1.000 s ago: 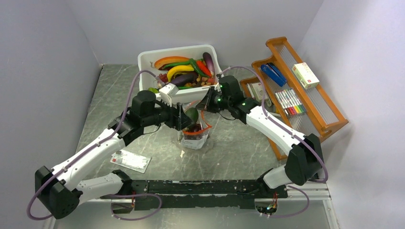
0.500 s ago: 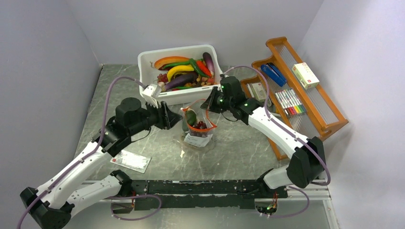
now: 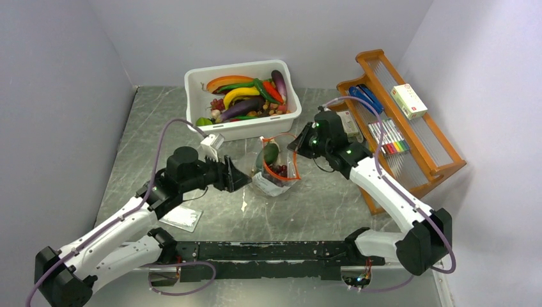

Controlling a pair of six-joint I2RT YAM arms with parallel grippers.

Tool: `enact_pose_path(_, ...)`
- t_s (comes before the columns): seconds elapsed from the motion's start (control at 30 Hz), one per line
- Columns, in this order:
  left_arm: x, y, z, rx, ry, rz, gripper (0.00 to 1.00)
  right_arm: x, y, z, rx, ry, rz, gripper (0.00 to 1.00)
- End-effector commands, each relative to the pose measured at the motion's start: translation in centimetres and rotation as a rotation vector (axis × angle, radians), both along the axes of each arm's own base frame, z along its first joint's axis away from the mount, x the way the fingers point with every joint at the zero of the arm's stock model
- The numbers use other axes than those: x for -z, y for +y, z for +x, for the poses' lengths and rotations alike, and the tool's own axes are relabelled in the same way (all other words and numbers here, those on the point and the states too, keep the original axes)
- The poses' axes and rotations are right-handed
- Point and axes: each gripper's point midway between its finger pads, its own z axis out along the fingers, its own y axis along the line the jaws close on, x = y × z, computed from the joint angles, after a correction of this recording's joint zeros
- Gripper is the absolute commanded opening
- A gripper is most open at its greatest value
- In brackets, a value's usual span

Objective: Place the food in the zip-top bag and seal the zipper
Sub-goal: Place the zipper food storage bag at the center of the board.

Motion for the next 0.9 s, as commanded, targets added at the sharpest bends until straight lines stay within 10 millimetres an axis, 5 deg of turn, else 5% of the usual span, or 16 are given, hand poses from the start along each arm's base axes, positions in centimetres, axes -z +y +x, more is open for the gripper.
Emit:
enact_pose_path(0.0, -6.3, -2.6, -0.3, 0.092, -0.139, -0.215, 0.67, -1.5, 0.4, -1.0, -0.012, 0.001, 0.082, 0.0)
enact_pose_path(0.1, -6.7, -3.0, 0.9, 0.073, -0.166, -0.206, 0.68, -2.6, 1.2, -1.8, -0.056, 0.001, 0.135, 0.0)
enact_pose_path(0.3, -3.7, -4.4, 3.4, 0.073, -0.154, -0.11, 0.57, -3.5, 1.8, -2.9, -0.112, -0.007, 0.179, 0.0)
enact_pose_path(0.47, -4.8, -5.8, 4.1, 0.122, -0.197, -0.125, 0.59, -1.8, 1.4, -3.5, -0.11, 0.023, 0.155, 0.0)
enact_pose_path(0.63, -4.6, -6.3, 2.7, 0.341, -0.441, -0.042, 0.57, -1.7, 1.3, -3.1, -0.123, -0.017, 0.134, 0.0)
enact_pose_path(0.77, -3.5, -5.6, -1.6, 0.682, -0.77, 0.02, 0.64, -2.0, 2.0, -2.6, -0.295, -0.142, 0.027, 0.0)
enact_pose_path(0.87, -4.7, -4.7, -1.8, 0.7, -0.967, 0.076, 0.72, -4.6, 3.2, -2.3, -0.44, -0.267, -0.003, 0.0)
